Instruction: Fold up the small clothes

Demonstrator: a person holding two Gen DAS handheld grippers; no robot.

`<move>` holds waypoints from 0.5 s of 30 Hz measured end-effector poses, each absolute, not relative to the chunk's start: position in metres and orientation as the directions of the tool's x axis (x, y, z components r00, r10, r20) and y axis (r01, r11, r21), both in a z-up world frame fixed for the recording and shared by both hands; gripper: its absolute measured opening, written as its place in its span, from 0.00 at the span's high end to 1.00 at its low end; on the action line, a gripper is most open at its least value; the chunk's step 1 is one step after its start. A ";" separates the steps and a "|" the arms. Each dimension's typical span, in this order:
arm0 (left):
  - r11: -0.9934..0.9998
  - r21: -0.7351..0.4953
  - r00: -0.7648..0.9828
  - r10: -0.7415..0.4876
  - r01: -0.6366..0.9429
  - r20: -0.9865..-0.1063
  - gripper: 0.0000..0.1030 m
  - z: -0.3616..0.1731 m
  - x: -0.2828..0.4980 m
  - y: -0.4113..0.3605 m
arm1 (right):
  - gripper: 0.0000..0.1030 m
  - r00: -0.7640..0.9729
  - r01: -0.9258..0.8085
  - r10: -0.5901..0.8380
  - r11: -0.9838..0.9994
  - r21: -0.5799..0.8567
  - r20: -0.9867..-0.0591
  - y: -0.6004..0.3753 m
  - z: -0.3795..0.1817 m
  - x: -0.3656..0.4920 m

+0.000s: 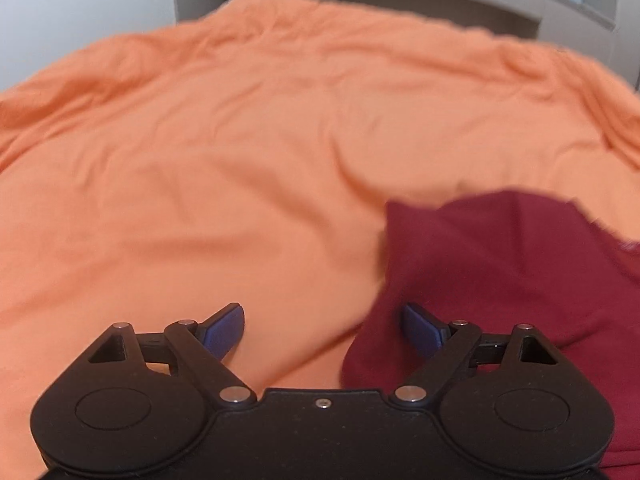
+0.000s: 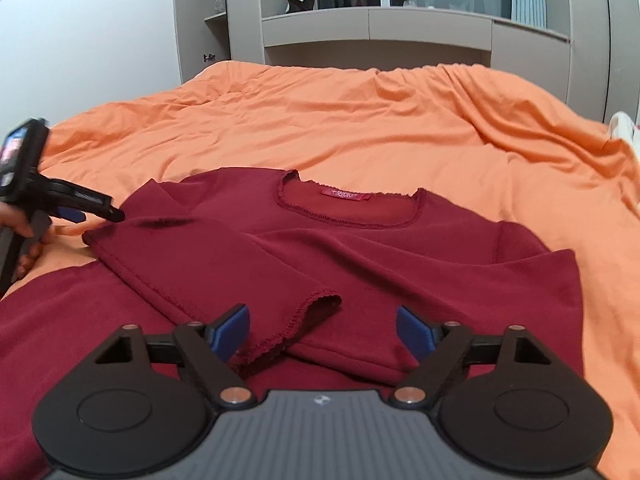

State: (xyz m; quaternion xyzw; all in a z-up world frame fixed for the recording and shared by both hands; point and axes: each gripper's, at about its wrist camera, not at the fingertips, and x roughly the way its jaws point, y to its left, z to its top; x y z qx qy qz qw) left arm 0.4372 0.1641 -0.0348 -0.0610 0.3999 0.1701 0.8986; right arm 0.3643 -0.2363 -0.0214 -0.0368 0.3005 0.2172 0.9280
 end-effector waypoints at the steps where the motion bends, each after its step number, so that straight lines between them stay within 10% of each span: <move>1: 0.932 0.031 0.612 0.263 -0.362 -0.746 0.14 -0.039 0.439 0.166 | 0.14 0.728 -0.428 0.381 0.902 0.056 -0.570 -0.238 -0.020 0.362; 15: 0.872 -0.076 0.721 0.349 -0.485 -0.599 0.01 0.003 0.399 0.173 | 0.05 0.770 -0.425 0.401 0.903 0.071 -0.497 -0.271 0.000 0.337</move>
